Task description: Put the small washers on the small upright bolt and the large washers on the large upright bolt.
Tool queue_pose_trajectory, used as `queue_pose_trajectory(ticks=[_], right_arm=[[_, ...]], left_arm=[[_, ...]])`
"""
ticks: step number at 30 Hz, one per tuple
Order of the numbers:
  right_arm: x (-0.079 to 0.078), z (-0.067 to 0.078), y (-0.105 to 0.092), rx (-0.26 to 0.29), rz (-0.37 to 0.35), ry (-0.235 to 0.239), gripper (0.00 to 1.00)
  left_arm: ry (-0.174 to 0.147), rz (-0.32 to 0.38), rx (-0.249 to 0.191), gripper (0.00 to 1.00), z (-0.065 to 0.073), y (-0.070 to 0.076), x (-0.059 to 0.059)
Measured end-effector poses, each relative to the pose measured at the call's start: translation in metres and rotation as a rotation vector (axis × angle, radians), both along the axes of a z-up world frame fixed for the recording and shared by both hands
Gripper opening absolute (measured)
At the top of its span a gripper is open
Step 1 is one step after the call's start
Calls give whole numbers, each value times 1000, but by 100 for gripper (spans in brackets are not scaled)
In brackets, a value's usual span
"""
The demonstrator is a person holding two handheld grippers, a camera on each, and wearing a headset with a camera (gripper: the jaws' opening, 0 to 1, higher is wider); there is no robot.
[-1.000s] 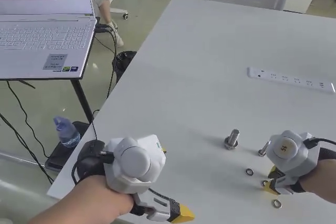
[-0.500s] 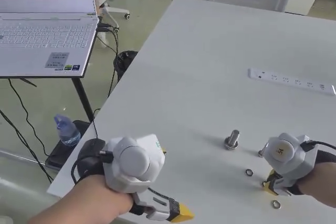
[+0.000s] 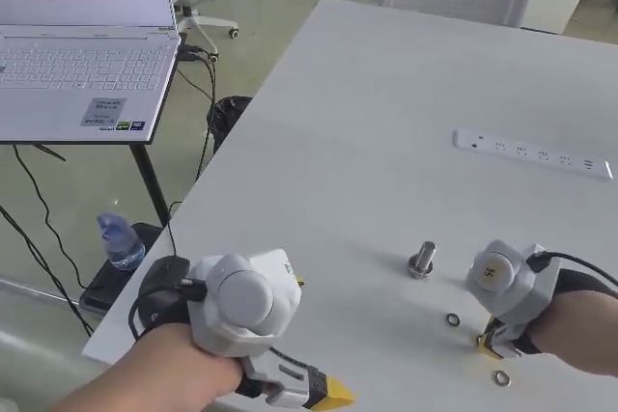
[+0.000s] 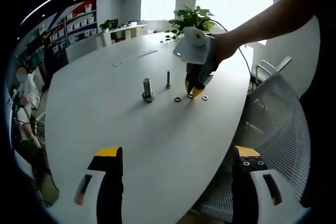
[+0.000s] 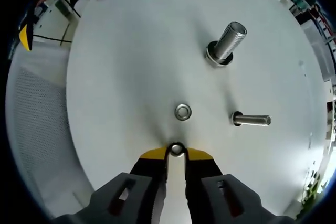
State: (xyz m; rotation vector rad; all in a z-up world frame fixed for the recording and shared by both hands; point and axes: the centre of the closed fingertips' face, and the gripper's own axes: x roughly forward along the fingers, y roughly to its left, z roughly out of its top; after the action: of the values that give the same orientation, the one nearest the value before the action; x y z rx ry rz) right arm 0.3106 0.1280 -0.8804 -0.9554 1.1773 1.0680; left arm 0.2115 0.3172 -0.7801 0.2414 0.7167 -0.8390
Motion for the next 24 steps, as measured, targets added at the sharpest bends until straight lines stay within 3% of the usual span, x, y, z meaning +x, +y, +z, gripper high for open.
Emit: queue_pose_trajectory(ticks=[4,11,24], right_arm=[[2,-1,0,24,-16,5,12],[3,2,-4,16,-10,8,12],[8,25,-14,17,-17,14,12]], left_arm=[[-1,4,-1,85,1,0,1],[3,11,2,86,1,2,2],[1,4,3,86,1,2,1]])
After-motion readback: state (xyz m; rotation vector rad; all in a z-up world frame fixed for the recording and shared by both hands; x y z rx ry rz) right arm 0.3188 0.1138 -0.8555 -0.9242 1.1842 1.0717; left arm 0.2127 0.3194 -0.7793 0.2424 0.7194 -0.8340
